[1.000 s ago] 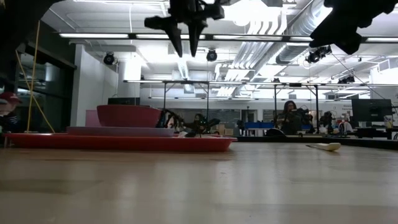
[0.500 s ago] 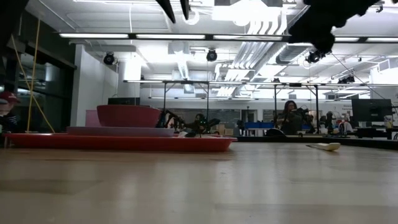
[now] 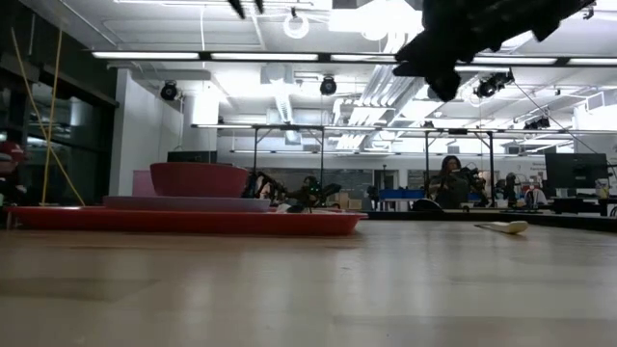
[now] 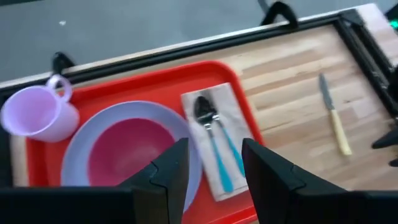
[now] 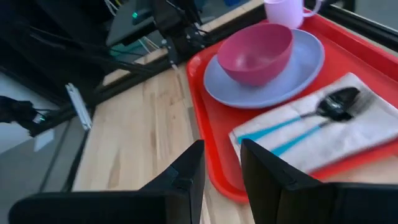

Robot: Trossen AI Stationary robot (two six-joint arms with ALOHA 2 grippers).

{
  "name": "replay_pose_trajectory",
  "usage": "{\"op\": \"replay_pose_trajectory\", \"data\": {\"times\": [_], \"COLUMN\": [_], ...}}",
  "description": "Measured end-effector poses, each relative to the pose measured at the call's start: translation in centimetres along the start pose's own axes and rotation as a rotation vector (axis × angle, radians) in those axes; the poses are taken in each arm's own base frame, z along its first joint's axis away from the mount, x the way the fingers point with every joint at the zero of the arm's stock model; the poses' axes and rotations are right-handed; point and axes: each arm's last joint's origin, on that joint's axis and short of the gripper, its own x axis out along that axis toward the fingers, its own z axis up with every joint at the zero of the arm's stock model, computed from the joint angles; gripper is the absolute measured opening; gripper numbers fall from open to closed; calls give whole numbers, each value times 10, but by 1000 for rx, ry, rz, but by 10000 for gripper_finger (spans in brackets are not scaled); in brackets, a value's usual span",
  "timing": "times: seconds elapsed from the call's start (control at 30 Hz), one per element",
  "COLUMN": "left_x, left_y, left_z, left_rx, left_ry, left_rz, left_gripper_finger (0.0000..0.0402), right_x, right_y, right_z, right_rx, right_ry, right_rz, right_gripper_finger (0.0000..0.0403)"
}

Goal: Set up tray
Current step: Put the blue spoon on the white table napkin to the left of the blue fork

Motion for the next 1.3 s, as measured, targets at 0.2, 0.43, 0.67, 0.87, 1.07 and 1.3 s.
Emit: {"op": "replay_pose_trajectory", "data": {"times": [0.2,0.43,0.67,0.87,1.07,1.3], "left_x": [-3,-1,2,7,13,12], "left_y": [41,83,116,138,149,154], "left_z": [-15,-35,-52,-67,-77,-78], "left_rx": [-72,-156,-210,-244,-262,-260], "left_ry": [2,12,1,13,22,17], "left_rz": [60,87,51,-8,-44,-52], "left_gripper_finger": [179,179,179,179,179,179], "right_x": [21,57,98,124,137,153], "right_y": [-9,-8,-16,-41,-81,-120], "right_z": [17,53,66,61,57,48], "right_rx": [-21,-115,-133,-85,-28,55], "right_ry": [-4,28,183,278,283,268], "right_rz": [16,5,-76,-135,-204,-181], "right_gripper_finger": [82,82,82,82,82,82]}}
